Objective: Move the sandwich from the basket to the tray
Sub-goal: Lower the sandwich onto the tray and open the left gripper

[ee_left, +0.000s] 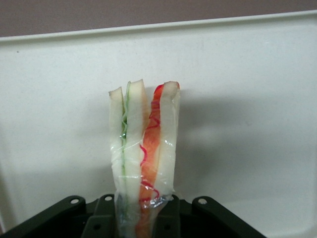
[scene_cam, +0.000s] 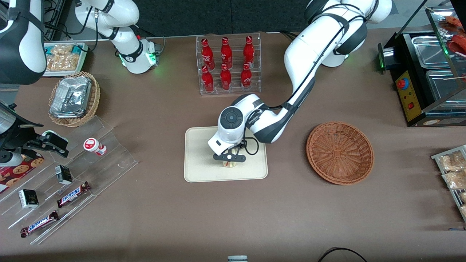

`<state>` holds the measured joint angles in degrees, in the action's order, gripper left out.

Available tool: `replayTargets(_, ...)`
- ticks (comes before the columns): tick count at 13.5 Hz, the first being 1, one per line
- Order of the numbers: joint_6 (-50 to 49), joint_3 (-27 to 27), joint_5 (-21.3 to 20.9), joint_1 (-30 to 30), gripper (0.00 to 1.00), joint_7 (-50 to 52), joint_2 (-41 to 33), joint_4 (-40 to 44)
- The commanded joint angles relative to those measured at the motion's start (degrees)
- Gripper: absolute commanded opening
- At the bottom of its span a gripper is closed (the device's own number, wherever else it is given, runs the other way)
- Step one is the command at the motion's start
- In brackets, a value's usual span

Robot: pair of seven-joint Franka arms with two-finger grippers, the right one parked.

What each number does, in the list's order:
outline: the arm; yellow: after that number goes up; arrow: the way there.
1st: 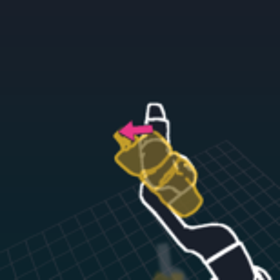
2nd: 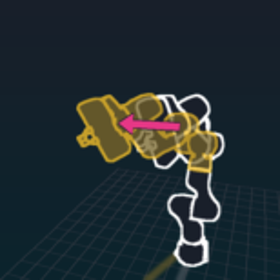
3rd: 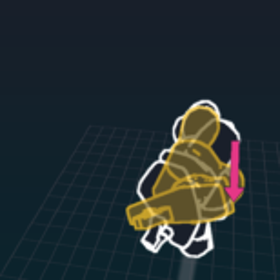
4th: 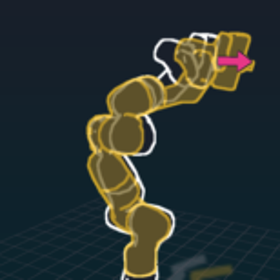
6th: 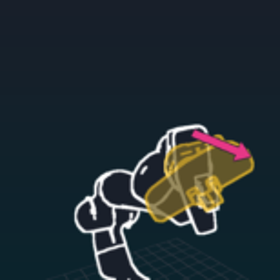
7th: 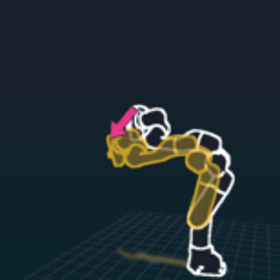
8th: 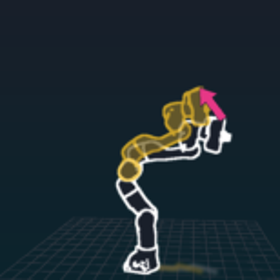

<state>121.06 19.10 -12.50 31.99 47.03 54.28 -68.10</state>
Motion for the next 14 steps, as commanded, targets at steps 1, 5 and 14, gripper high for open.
replayTargets(1, 1.8, -1.8, -1.2, 2.0, 0.03, 3.6, 2.3, 2.7)
replayTargets(5, 1.9, -2.2, -1.1, 2.1, 0.99, 4.1, 2.5, 2.7)
replayTargets(14, -16.4, -1.6, 10.1, -8.1, 1.0, -3.2, -13.6, 0.9)
